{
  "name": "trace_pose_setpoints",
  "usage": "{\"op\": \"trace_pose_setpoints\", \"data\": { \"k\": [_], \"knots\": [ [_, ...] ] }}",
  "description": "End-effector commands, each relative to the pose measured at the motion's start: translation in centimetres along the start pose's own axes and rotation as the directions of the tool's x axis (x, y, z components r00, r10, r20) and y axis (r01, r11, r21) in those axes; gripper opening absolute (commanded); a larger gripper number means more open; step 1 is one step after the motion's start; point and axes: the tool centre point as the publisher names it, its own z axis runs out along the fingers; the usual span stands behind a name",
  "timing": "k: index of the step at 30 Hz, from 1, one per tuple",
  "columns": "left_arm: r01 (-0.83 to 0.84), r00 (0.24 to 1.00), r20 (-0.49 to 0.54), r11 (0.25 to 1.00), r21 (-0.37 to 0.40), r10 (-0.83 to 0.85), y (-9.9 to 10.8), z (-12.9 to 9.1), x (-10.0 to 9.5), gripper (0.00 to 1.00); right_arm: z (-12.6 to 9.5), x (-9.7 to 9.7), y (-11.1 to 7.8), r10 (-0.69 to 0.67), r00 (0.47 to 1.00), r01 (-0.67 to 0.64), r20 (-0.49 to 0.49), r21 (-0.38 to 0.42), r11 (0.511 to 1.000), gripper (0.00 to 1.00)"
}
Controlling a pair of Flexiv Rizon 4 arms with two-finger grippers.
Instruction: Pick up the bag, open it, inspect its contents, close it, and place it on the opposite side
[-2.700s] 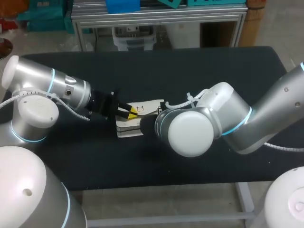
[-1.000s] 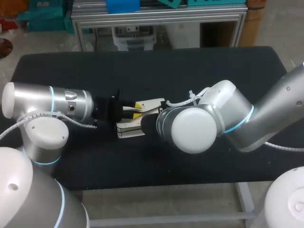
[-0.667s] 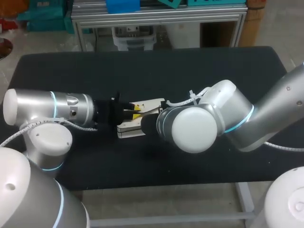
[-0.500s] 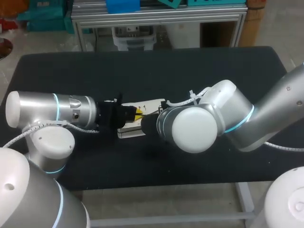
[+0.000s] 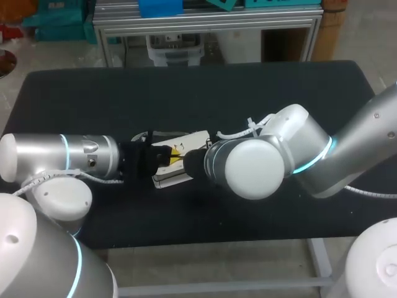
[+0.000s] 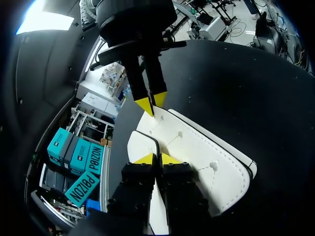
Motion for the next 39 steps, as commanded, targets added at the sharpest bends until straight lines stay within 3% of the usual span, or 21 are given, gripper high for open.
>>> {"op": "trace_pose_setpoints", "data": {
  "k": [1, 6, 7, 9, 10, 11, 13, 26, 35, 39],
  "knots": [
    [0.003, 1.000, 0.025, 1.000, 0.027, -0.004, 0.0, 0.2, 1.0, 0.00, 0.3, 0.3, -0.6, 0.007, 0.846, 0.007, 0.533, -0.025, 1.000, 0.00],
    [-0.016, 1.000, 0.013, 0.999, 0.048, 0.015, -0.8, 1.0, 0.8, 0.00, 0.3, 0.3, -0.6, 0.007, 0.846, 0.007, 0.533, -0.025, 1.000, 0.00],
    [-0.020, 1.000, 0.002, 0.998, 0.061, 0.020, -1.0, 1.0, 0.7, 0.07, 0.3, 0.3, -0.6, 0.007, 0.846, 0.007, 0.533, -0.025, 1.000, 0.00],
    [-0.024, 1.000, 0.005, 0.998, 0.057, 0.024, -1.1, 0.7, 0.6, 0.54, 0.3, 0.3, -0.6, 0.007, 0.846, 0.007, 0.533, -0.025, 1.000, 0.00],
    [-0.025, 1.000, 0.005, 0.998, 0.057, 0.024, -1.1, 0.5, 0.5, 0.67, 0.3, 0.3, -0.6, 0.007, 0.846, 0.007, 0.533, -0.025, 1.000, 0.00],
    [-0.016, 1.000, 0.011, 0.997, 0.074, 0.015, -1.1, 0.1, 0.2, 0.88, 0.3, 0.3, -0.6, 0.007, 0.846, 0.007, 0.533, -0.025, 1.000, 0.00],
    [-0.006, 1.000, 0.012, 0.996, 0.092, 0.005, -1.1, -0.6, -0.3, 1.00, 0.3, 0.3, -0.6, 0.007, 0.846, 0.007, 0.533, -0.025, 1.000, 0.00],
    [0.127, 0.991, 0.009, 0.952, 0.280, -0.135, -1.0, -4.1, -4.0, 1.00, 0.3, 0.3, -0.6, 0.007, 0.846, 0.007, 0.533, -0.025, 1.000, 0.00],
    [0.171, 0.985, -0.008, 0.952, 0.253, -0.174, -0.4, -5.3, -4.5, 1.00, 0.3, 0.3, -0.6, 0.007, 0.846, 0.007, 0.533, -0.025, 1.000, 0.00],
    [0.211, 0.977, -0.028, 0.947, 0.243, -0.210, 0.1, -5.5, -4.4, 1.00, 0.2, 0.5, -0.6, 0.003, 0.848, -0.032, 0.530, 0.045, 0.998, 0.00]
  ]
}}
